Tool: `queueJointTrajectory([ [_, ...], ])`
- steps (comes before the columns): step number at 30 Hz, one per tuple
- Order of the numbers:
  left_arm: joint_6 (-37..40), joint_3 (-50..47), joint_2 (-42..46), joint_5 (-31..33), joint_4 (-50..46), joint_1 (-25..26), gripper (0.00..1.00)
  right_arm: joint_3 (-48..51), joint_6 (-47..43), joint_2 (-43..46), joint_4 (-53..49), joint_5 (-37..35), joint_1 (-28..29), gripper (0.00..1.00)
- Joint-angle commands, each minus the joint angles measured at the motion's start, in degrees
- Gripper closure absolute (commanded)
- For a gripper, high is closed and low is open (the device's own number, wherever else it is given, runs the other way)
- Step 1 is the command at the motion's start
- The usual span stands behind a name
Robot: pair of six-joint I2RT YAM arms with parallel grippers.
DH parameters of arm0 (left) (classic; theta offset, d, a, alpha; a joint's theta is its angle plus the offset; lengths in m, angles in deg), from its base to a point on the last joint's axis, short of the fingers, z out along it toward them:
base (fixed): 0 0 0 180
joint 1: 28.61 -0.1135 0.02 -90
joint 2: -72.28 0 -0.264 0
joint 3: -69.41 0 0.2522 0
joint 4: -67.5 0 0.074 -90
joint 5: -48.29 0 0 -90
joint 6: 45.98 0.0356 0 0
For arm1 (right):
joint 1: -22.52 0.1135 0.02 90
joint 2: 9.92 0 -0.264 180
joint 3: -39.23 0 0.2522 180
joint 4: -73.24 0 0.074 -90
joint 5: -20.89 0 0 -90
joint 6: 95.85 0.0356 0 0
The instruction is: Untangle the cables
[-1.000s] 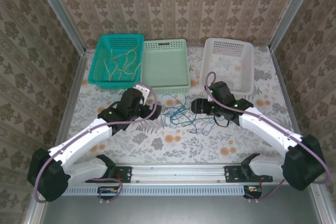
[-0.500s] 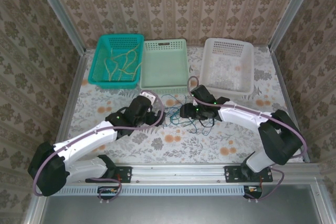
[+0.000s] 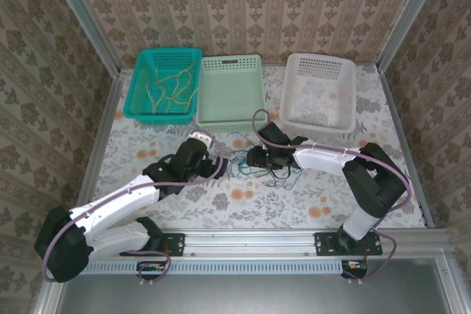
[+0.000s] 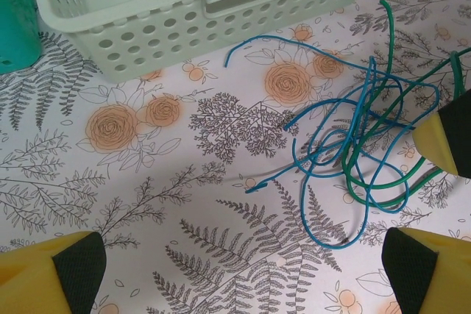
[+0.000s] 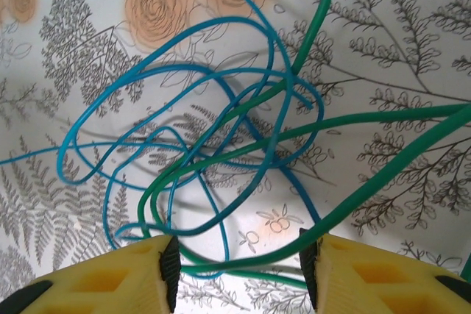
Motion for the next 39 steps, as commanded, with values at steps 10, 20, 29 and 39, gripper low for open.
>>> queueJointTrajectory([
  [10, -1.50, -0.97, 2.62, 0.72, -1.09, -0.90, 0.00, -2.56, 0.60, -1.20, 0.12, -5.22, 0.52, 0.82],
  [20, -1.63, -0.69, 2.55, 0.84, -1.29, -1.03, 0.00, -6.55, -7.76, 9.50, -14.02, -3.15, 0.58, 1.00],
  [29, -0.03, 1.96, 0.29, -3.78, 0.75, 1.24, 0.00, -11.63, -12.54, 13.31, -20.54, 1.56, 0.11, 1.00],
  [39, -2.06, 4.88, -8.76, -9.03, 5.57, 2.89, 0.12, -12.96, -16.33, 12.84, -25.46, -1.91, 1.20, 1.00],
])
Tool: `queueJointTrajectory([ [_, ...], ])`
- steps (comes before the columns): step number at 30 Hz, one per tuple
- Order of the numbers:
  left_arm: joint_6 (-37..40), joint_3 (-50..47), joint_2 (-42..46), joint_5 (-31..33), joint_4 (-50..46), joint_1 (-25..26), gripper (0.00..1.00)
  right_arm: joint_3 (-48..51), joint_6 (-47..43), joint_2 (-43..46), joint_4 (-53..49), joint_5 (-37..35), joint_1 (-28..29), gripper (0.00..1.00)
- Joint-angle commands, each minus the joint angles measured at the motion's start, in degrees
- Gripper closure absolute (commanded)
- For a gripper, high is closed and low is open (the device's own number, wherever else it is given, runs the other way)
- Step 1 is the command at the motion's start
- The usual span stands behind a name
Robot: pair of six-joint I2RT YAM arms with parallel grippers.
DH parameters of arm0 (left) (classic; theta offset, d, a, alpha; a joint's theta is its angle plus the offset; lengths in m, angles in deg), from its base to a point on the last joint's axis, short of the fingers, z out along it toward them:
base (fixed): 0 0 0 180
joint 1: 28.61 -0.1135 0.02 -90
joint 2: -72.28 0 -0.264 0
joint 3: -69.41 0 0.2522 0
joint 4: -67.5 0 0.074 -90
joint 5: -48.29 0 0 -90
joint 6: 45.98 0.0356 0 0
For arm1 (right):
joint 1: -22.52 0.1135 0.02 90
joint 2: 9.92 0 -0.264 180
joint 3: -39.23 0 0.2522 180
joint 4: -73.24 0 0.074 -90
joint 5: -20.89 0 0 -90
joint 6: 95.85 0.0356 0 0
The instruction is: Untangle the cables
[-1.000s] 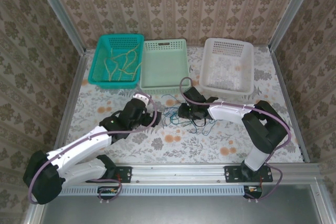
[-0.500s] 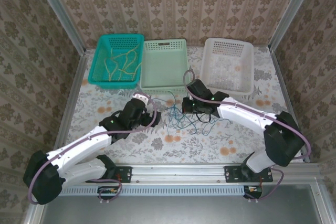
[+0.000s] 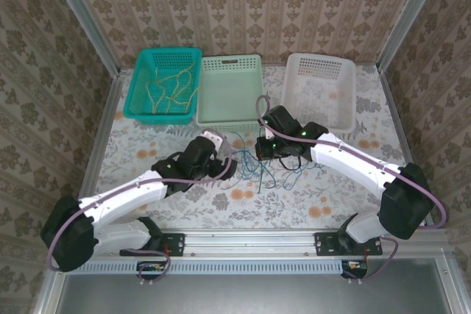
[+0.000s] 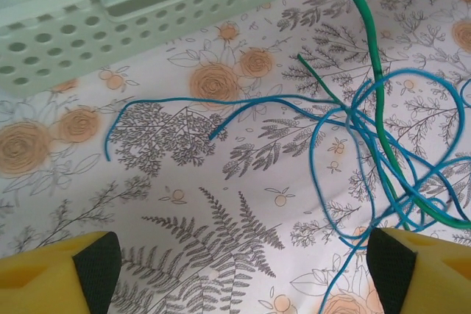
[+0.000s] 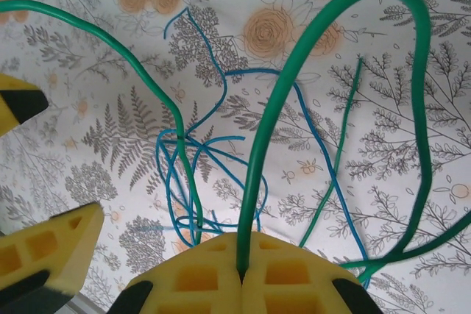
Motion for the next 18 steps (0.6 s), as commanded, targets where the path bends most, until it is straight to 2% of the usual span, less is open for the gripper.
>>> queueJointTrajectory([
  [1, -1.90, 2.70, -3.54, -3.09, 1.97, 0.27, 0.12, -0.75, -1.81, 0.96, -2.66, -3.00, 0.48, 1.00],
  [14, -3.87, 4.50, -11.54, -11.69, 11.16, 0.44, 0.11, 3.93, 1.22, 6.22, 5.66, -2.44, 0.48, 1.00],
  [18, -4.43, 4.95, -13.70, -15.34, 14.48, 0.72, 0.14, 4.94, 1.85, 7.49, 6.51, -4.25, 0.48, 1.00],
])
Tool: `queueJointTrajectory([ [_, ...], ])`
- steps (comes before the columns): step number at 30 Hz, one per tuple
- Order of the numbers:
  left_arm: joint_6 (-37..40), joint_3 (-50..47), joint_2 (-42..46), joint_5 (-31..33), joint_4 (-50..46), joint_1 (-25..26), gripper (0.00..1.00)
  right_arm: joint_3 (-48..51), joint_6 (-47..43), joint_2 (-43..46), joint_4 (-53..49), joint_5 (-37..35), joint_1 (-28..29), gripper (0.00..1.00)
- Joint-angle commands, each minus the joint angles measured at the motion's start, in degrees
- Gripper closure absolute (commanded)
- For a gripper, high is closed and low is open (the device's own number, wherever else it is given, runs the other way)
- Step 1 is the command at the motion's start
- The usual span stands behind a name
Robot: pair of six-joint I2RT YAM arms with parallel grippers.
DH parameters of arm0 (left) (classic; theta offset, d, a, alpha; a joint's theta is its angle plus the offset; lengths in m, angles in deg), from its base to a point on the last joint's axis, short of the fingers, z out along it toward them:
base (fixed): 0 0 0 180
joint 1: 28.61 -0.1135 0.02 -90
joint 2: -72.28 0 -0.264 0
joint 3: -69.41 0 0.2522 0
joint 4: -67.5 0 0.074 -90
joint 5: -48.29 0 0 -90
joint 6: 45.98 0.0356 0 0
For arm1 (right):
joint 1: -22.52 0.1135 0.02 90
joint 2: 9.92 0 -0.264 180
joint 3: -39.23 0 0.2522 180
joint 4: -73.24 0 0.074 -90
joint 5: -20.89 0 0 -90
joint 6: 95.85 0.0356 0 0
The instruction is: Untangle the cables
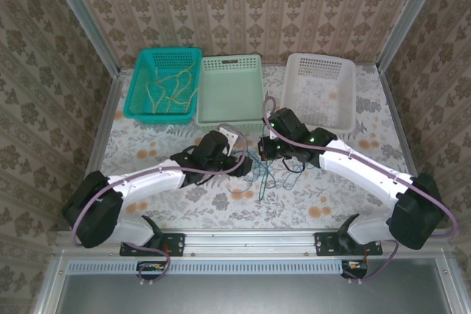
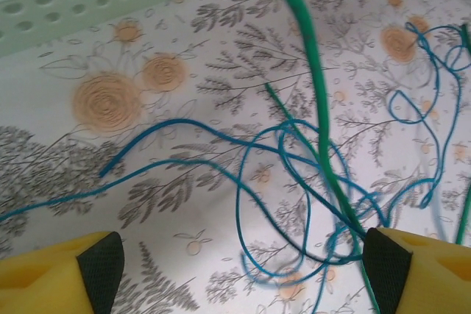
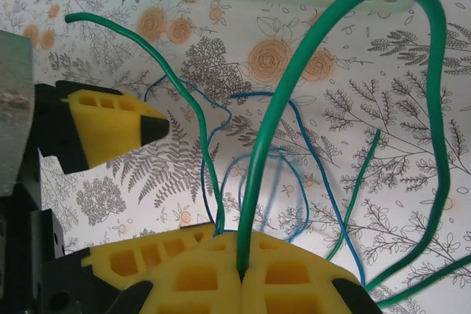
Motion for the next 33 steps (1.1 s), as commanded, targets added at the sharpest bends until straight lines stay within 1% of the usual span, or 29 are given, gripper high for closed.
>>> queueJointTrajectory([
  [1, -1.33, 2.01, -1.69, -4.31, 3.84, 0.81, 0.17, 1.34, 1.37, 2.34, 2.44, -2.26, 0.29, 1.00],
  [4, -1.87, 2.08, -2.58, -4.08, 4.02, 0.82, 0.43, 1.86, 1.93, 3.72, 2.74, -3.59, 0.28, 1.00],
  [7, -2.02, 1.62, -2.21, -4.08, 4.41, 0.80, 0.62, 2.29, 2.45, 5.41, 2.65, -6.33, 0.20, 1.00],
  [8, -2.04, 1.45, -2.10, -4.06, 4.44, 0.82, 0.67, 2.49, 2.72, 6.07, 2.73, -7.02, 0.12, 1.00],
  [11, -2.39, 0.80, -1.16, -2.50, 3.97, 0.77, 0.74, 3.18, 2.94, 7.79, 3.27, -8.30, -0.13, 1.00],
  [15, -2.49, -0.47, 1.29, -0.22, 3.71, 0.69, 0.86, 2.83, 1.53, 8.47, 0.75, -10.83, -0.39, 1.00],
  [18, -2.17, -1.27, 3.05, 1.28, 2.87, 0.57, 1.00, 3.36, 1.15, 9.63, 0.11, -11.90, -0.47, 1.00],
  [27, -1.89, -3.63, 8.53, 5.97, -2.98, -2.14, 1.00, 4.93, 0.47, 14.74, -2.33, -14.42, -2.82, 1.00],
  [33, -1.70, -6.24, 16.40, 8.18, -6.65, -5.57, 1.00, 6.14, -0.85, 14.99, -7.93, -15.41, -4.68, 1.00],
])
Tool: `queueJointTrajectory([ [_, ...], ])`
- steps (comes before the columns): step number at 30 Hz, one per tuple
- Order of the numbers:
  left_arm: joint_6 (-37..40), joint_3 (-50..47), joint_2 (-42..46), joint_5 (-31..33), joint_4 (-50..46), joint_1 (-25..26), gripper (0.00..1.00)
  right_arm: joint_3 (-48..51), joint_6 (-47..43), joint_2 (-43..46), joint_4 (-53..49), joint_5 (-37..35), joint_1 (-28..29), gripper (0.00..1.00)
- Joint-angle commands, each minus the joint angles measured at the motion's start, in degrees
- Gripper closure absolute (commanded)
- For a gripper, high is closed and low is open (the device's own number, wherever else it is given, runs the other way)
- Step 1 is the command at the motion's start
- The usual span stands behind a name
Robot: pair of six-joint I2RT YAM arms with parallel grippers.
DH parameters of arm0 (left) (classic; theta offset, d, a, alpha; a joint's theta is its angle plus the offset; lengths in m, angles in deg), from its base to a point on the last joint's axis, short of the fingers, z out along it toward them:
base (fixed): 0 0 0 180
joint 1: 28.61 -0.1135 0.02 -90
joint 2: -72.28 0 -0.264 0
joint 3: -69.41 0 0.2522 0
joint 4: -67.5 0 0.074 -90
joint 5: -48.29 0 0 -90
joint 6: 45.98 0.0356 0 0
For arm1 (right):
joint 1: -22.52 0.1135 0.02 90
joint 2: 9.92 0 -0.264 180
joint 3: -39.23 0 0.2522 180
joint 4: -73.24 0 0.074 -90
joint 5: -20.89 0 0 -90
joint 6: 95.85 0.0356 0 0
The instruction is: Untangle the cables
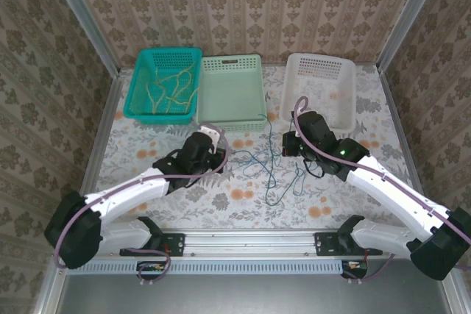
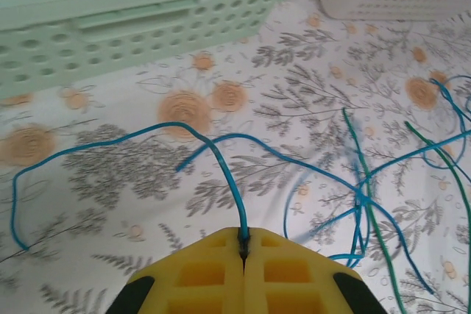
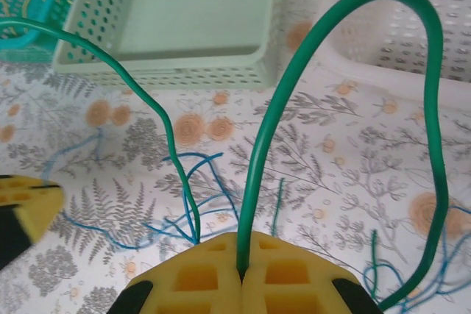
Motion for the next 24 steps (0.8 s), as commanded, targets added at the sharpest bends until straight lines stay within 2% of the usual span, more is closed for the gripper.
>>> queueJointTrajectory([
  [1, 0.68, -1.56, 5.61, 2.53, -4.17, -2.16, 1.00, 2.27, -1.49, 0.19, -4.74, -2.26, -0.74, 1.00],
  [8, 1.51, -2.92, 17.42, 3.16, -10.43, -6.13, 1.00, 7.76, -0.22, -0.85, -4.12, -2.96, -1.72, 1.00],
  [13, 1.79, -3.20, 22.60, 2.98, -13.94, -8.26, 1.00, 10.88, 0.28, -0.32, -3.21, -2.43, -4.25, 1.00],
  [24, 2.26, -1.64, 24.64, 0.47, -15.10, -9.26, 1.00, 14.50, 0.47, -2.61, 0.20, 3.77, -5.08, 1.00],
])
